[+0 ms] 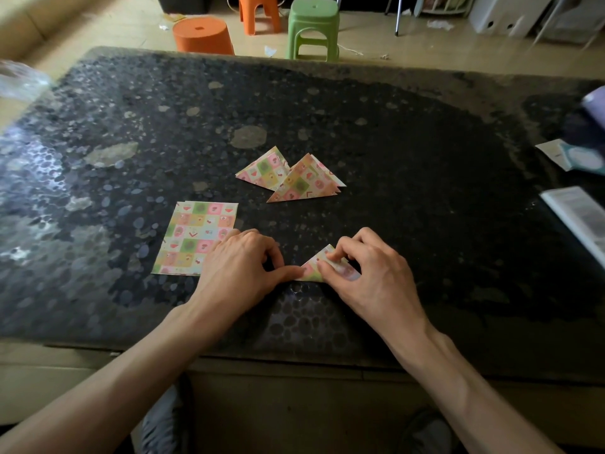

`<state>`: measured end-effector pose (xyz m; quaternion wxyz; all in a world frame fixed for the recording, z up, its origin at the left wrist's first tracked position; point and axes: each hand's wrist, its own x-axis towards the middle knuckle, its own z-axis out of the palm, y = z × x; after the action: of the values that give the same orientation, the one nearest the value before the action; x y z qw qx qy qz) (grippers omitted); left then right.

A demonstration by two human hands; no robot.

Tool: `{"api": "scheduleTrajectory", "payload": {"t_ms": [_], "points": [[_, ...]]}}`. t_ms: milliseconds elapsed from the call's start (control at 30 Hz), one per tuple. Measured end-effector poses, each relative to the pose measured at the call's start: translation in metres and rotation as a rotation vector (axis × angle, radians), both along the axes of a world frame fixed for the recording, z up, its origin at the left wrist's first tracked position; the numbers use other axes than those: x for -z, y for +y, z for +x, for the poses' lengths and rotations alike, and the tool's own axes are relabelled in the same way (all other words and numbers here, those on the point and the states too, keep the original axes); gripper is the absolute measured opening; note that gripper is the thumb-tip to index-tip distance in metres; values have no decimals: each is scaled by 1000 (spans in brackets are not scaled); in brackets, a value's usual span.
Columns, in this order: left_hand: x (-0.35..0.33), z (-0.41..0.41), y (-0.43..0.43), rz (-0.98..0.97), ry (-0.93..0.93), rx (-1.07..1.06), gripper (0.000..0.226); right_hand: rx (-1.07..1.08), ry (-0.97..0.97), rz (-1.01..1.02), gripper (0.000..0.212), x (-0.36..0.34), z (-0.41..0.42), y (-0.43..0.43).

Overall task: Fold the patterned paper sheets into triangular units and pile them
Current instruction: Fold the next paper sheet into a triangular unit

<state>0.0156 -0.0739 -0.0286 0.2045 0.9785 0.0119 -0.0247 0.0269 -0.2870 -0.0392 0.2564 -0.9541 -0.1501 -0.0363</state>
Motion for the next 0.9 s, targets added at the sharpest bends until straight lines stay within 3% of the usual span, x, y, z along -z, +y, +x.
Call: {"api": "scheduleTrajectory", "payload": {"t_ms": [400, 533, 700, 767, 900], "points": [[-15, 11, 15, -24, 199, 114, 24, -5, 33, -16, 23, 2, 1, 0], [-13, 13, 21, -139, 234, 97, 10, -3, 32, -3, 21, 4, 2, -1], [-8, 11, 19, -237, 160, 73, 3, 8, 44, 7, 22, 6, 4, -1], [-5, 10, 16, -274, 113, 120, 11, 9, 46, 13, 23, 6, 4, -1], [-4, 4, 9, -138, -9, 350, 14, 14, 46, 12, 24, 6, 4, -1]]}}
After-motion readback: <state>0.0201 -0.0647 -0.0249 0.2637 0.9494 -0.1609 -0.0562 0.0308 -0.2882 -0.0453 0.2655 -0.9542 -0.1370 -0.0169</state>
